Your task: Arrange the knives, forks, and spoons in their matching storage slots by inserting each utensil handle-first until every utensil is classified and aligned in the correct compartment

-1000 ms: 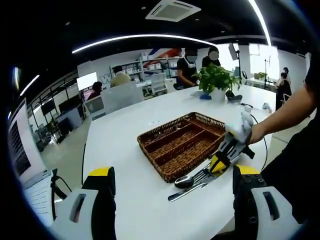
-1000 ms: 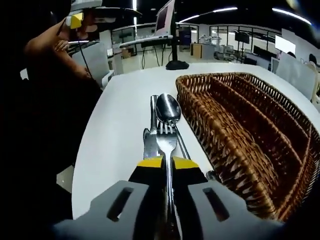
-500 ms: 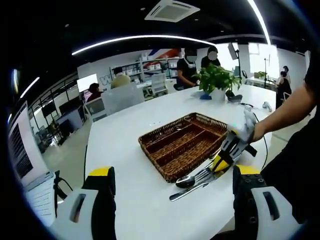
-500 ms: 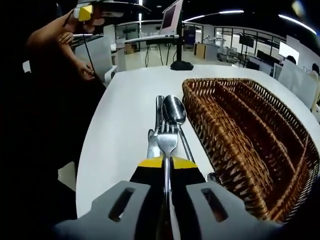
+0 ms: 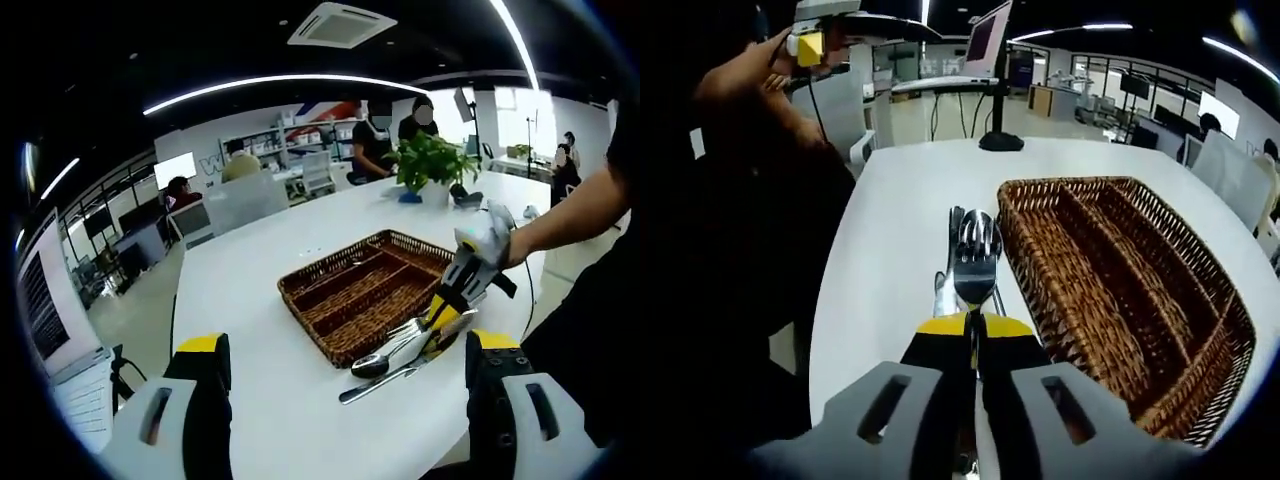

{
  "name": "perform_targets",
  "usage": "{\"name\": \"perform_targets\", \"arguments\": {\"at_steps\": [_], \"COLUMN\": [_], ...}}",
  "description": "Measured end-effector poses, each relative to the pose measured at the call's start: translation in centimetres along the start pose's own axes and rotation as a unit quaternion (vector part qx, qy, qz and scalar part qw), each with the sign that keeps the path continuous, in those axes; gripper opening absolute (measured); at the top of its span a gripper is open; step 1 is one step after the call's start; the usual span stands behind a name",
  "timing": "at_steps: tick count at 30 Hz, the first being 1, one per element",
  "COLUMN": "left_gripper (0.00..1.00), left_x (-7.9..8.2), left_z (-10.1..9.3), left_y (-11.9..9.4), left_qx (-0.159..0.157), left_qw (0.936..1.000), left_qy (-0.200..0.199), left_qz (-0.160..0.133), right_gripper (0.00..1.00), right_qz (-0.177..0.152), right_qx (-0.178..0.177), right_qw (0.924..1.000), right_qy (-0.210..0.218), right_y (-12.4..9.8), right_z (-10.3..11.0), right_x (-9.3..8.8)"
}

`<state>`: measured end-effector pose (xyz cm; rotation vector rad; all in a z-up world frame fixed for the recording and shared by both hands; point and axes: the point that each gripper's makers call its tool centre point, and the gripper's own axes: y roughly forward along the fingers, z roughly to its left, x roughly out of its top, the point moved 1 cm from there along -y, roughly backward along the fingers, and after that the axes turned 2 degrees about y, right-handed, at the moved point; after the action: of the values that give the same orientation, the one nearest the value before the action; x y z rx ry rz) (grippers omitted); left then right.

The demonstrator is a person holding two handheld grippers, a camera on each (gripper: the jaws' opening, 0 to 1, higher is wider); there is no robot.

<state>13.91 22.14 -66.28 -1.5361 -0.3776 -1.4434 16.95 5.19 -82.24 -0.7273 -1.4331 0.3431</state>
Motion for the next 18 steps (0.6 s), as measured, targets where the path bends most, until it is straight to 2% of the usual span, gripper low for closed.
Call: {"name": "perform_targets", "arguments": {"at_steps": [18], "left_gripper": [0.99], "left_x": [0.3], "left_z": [-0.3], "left_y": [-0.1], "left_qx": [0.0], "left_qw": [1.0], "left_qy": [-0.001], "left_qz": [-0.005], "right_gripper": [0.0], "right_qz": [0.032], "right_qx": [-0.002], "right_qw": [0.9988], "right_qy": [-0.037], "right_y": [-2.0], "right_z": [-0.1], "right_x": [0.6]}}
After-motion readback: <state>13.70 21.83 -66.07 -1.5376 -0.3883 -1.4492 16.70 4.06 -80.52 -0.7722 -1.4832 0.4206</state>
